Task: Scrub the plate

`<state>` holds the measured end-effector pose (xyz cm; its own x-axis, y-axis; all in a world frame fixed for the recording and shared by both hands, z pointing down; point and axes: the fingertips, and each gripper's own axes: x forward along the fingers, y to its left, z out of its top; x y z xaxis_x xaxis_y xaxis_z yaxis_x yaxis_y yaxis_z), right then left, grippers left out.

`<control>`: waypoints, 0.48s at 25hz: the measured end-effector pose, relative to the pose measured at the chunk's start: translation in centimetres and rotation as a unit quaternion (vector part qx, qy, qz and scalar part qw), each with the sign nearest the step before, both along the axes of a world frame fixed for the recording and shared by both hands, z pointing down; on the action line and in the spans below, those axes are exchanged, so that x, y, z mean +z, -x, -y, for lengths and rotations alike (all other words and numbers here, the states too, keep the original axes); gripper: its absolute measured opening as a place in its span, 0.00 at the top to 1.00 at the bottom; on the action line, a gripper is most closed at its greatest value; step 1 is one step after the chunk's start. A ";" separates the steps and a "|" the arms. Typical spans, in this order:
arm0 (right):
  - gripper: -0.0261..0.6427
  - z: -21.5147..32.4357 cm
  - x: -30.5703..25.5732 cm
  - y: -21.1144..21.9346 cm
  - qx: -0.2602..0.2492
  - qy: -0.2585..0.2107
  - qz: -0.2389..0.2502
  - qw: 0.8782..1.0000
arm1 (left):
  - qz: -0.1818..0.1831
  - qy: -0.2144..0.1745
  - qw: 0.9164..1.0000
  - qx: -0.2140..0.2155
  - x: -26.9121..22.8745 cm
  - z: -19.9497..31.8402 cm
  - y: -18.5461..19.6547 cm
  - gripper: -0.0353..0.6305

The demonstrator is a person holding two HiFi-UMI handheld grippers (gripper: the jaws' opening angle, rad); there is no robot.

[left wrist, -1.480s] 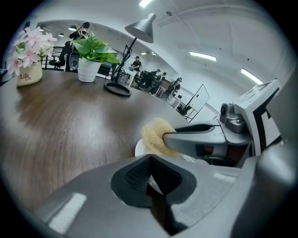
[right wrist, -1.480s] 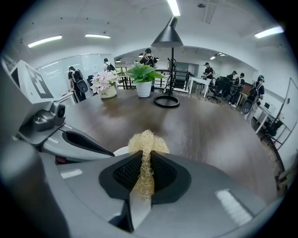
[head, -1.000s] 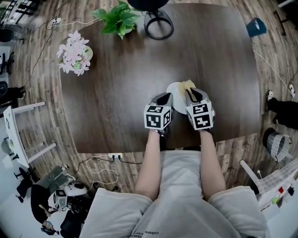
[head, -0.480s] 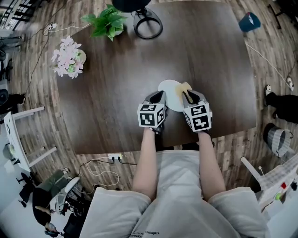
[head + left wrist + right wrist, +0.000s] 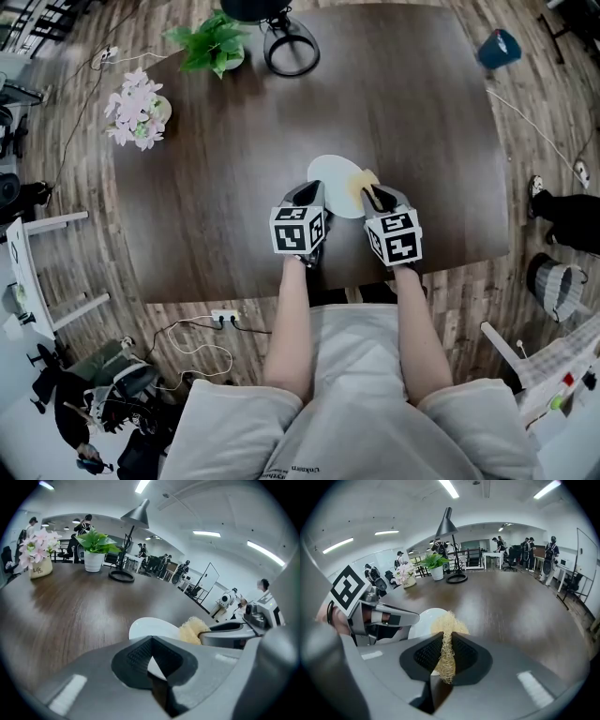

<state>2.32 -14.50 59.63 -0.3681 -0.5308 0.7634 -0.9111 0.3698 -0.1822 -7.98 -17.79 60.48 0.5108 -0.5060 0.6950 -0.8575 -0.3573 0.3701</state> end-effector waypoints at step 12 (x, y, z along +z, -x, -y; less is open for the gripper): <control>0.86 -3.7 -0.1 -0.2 -0.042 -0.001 0.004 0.999 | 0.004 -0.022 0.999 -0.042 -1.8 -3.5 0.0 0.94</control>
